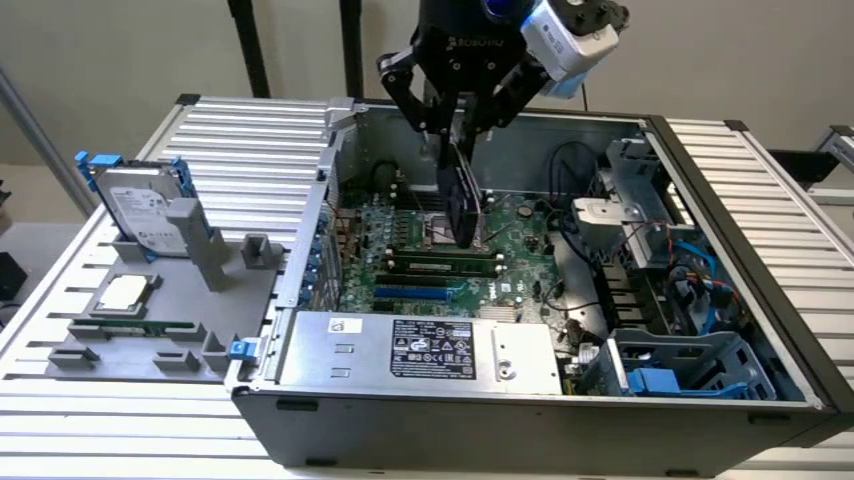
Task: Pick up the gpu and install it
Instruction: 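Insert the gpu into the slot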
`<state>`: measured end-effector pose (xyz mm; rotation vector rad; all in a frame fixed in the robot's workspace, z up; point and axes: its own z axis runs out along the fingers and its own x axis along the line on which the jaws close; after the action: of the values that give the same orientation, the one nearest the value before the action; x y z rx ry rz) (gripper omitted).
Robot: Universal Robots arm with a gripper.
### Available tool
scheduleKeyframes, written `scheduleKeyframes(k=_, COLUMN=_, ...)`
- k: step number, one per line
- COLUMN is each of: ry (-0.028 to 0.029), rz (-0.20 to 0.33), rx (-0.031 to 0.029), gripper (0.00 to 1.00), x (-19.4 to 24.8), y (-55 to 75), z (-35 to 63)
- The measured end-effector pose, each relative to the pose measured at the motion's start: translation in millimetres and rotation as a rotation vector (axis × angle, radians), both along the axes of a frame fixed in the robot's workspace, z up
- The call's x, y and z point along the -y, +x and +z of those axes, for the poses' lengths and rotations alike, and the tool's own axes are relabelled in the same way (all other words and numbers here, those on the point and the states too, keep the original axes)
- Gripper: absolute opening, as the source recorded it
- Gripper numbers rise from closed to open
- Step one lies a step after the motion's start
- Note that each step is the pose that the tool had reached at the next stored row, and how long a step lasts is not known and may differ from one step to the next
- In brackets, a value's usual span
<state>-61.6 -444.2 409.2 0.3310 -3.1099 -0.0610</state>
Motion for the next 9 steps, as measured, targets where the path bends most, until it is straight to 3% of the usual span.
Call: scheduleKeyframes(k=9, ry=0.0, rz=0.164, rx=0.0016, gripper=0.0, x=0.0, y=0.0, z=-3.0)
